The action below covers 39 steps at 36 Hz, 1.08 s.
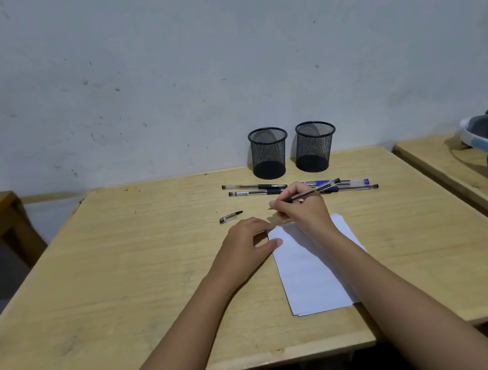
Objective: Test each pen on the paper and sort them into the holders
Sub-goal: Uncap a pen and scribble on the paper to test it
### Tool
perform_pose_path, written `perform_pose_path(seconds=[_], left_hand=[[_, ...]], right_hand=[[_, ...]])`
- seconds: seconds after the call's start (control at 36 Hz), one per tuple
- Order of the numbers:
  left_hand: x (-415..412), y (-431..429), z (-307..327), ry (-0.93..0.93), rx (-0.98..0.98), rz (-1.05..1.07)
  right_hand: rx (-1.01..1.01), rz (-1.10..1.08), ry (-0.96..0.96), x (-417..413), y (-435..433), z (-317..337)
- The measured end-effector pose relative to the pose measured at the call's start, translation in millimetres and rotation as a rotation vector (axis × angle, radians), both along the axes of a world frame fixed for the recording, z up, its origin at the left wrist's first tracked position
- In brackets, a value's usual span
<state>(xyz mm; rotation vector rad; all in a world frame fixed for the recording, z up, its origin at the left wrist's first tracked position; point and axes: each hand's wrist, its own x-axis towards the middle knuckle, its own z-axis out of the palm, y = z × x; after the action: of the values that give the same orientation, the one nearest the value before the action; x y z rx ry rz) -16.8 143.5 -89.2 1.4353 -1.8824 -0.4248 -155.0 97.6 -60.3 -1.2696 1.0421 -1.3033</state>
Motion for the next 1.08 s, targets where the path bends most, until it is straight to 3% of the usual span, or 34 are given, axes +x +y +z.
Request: perform_pose_path(seconds=[0.25, 0.39, 0.61, 0.81, 1.08], left_hand=[[-1.3, -6.8, -7.5, 0.160, 0.132, 0.051], [-0.4, -10.5, -5.9, 0.220, 0.172, 0.066], [-4.7, -12.5, -5.8, 0.168, 0.092, 0.132], [-5.4, -1.8, -6.1, -0.077, 0.077, 0.172], [-1.0, 13.0, -17.5, -0.444, 0.268, 0.061]], right_hand=[[-0.025, 0.009, 0.006, 2.7, -3.3, -11.6], [0.002, 0.011, -0.107, 5.7, -2.6, -9.3], [0.085, 0.052, -0.161, 7.3, -9.5, -17.7], [0.160, 0.056, -0.128, 6.8, -15.5, -22.2], [0.154, 0.099, -0.119, 9.1, -20.3, -18.6]])
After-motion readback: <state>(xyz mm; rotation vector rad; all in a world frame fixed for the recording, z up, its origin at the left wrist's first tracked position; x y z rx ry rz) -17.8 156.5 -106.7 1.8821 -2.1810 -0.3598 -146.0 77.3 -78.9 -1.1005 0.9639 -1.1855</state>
